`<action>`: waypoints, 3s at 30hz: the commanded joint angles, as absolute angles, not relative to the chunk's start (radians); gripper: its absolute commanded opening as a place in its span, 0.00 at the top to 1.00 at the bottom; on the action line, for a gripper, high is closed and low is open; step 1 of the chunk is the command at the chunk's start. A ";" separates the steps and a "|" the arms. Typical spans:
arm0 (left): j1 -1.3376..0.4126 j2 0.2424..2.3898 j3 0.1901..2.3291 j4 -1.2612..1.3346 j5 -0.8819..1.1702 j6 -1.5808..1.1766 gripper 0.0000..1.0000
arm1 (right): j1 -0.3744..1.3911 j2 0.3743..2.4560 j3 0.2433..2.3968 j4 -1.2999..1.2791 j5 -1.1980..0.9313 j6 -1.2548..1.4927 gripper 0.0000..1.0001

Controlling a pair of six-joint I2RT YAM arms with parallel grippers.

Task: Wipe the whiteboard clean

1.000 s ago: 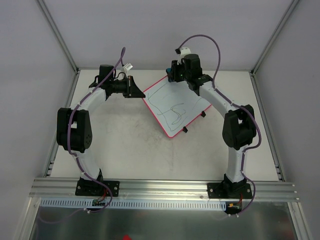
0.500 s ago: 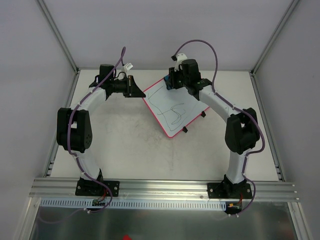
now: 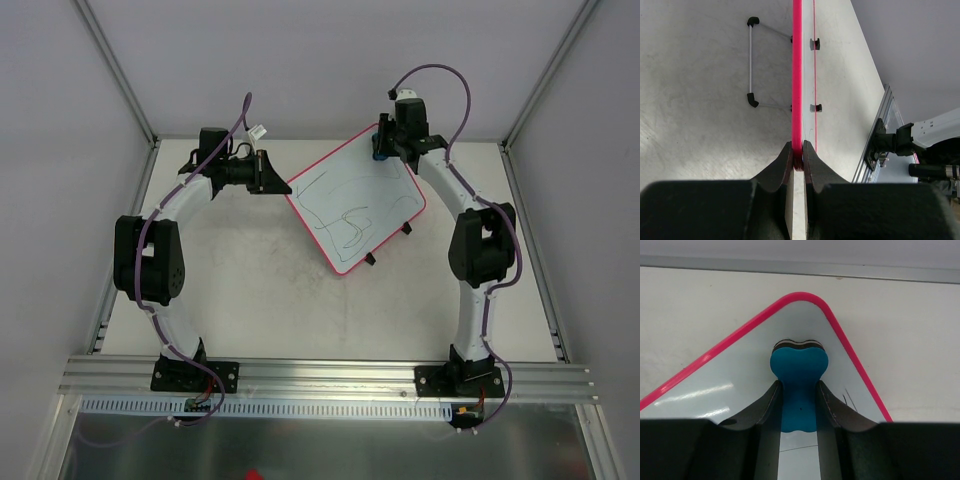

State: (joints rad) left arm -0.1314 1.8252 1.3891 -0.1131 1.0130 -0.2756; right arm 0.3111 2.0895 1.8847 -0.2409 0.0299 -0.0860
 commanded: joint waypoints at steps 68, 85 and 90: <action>-0.158 1.787 1.373 -0.094 1.097 -0.196 1.00 | 0.035 1.950 1.508 -0.405 -0.075 0.189 1.00; -0.158 1.802 1.417 -0.110 1.106 -0.204 1.00 | 0.049 1.971 1.480 -0.462 -0.012 0.183 1.00; -0.158 1.802 1.419 -0.115 1.109 -0.202 1.00 | 0.063 1.971 1.492 -0.437 -0.057 0.181 1.00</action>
